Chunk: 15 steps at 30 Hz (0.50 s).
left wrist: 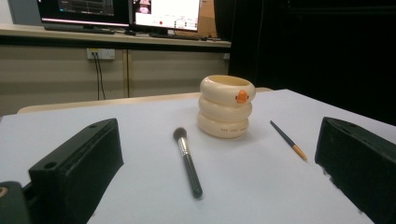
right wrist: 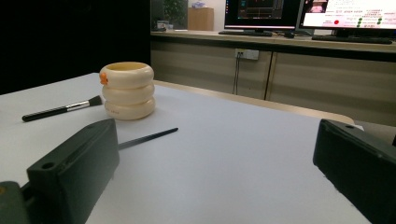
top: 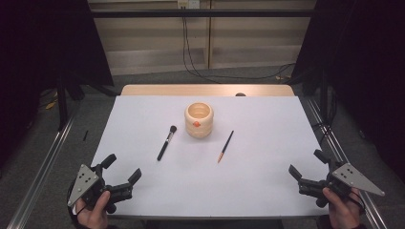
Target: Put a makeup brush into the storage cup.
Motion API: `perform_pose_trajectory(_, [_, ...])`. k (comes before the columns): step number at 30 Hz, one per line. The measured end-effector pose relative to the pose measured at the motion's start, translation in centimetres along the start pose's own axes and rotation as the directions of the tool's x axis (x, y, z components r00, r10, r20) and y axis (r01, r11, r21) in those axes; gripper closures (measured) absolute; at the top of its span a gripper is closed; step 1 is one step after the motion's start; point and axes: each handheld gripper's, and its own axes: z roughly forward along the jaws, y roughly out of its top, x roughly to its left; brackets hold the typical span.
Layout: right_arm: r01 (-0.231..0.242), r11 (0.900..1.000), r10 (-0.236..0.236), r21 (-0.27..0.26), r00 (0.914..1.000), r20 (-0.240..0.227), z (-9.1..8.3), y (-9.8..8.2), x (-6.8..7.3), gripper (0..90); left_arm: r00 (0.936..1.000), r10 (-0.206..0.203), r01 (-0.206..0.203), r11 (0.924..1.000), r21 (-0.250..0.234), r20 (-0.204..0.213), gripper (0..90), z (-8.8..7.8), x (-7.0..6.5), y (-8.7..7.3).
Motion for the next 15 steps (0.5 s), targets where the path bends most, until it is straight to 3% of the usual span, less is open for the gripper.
perform_pose_trajectory(15, [-0.012, 1.0, 0.012, 0.002, 0.9999, -0.011, 0.14, -0.14, -0.26, 0.6, 1.0, -0.009, 0.009, 0.9999, -0.015, -0.003, 1.1, 0.0, -0.62, 0.38])
